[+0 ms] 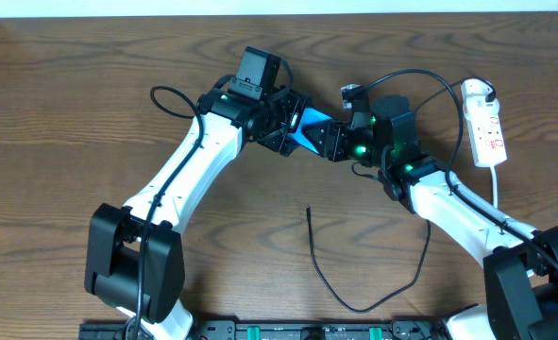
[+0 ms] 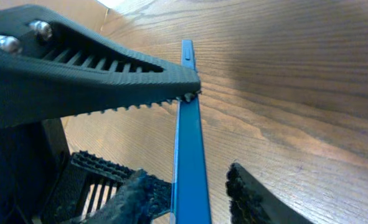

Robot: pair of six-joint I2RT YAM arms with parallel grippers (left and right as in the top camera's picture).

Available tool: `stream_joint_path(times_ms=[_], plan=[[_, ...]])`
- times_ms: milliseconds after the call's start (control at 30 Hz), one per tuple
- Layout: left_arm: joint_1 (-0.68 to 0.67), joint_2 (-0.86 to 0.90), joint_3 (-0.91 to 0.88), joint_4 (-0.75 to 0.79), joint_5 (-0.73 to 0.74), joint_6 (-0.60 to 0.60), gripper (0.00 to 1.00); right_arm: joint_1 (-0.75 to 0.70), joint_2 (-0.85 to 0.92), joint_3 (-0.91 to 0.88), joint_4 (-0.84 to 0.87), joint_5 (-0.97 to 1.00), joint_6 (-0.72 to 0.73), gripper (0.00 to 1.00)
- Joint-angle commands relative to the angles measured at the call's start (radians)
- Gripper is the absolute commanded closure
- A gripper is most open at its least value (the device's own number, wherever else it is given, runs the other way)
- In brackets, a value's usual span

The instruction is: Plug charger to phone and switch on socket

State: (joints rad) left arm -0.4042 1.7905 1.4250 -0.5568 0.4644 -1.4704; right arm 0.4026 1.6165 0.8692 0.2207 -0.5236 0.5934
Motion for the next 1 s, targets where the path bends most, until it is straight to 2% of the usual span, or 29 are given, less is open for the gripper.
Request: stream_joint_path(times_ms=[0,133,167,300,667,700,733,767,800,867,967], plan=[[-0.002,-0.034,0.001,0.006,-0.006,-0.014,0.93,0.005,0.007,0.013,-0.001,0.002,-0.007,0.66],[-0.001,-0.034,0.001,0.006,-0.006,-0.014,0.93,0.005,0.007,0.013,-0.001,0.002,-0.007,0.72],[-0.002,-0.034,0.001,0.006,-0.006,-0.014,0.93,0.005,0.007,0.013,-0.001,0.002,-0.007,0.8],[-0.002,-0.034,0.001,0.006,-0.015,-0.014,0.93,0.005,0.007,0.013,-0.001,0.002,-0.006,0.98],[0.0,-0.034,0.001,0.006,-0.032,-0.013,0.92,0.005,0.007,0.013,-0.001,0.003,-0.007,0.99],[0.0,-0.034,0.001,0.006,-0.032,-0.013,0.87,0.004,0.007,0.013,-0.001,0.004,-0.008,0.99],[0.002,-0.035,0.001,0.006,-0.029,-0.012,0.71,0.004,0.007,0.013,-0.006,0.024,-0.016,0.99],[0.004,-0.036,0.001,0.006,-0.024,-0.009,0.63,0.003,0.007,0.013,-0.01,0.033,-0.027,0.99],[0.007,-0.037,0.001,0.006,-0.015,-0.008,0.5,0.002,0.007,0.013,-0.017,0.045,-0.031,0.99],[0.013,-0.04,0.001,0.011,0.014,0.0,0.35,-0.005,0.007,0.013,-0.037,0.069,-0.03,0.99],[0.024,-0.046,0.001,0.051,0.074,0.035,0.24,-0.024,0.007,0.013,-0.053,0.073,-0.029,0.99]])
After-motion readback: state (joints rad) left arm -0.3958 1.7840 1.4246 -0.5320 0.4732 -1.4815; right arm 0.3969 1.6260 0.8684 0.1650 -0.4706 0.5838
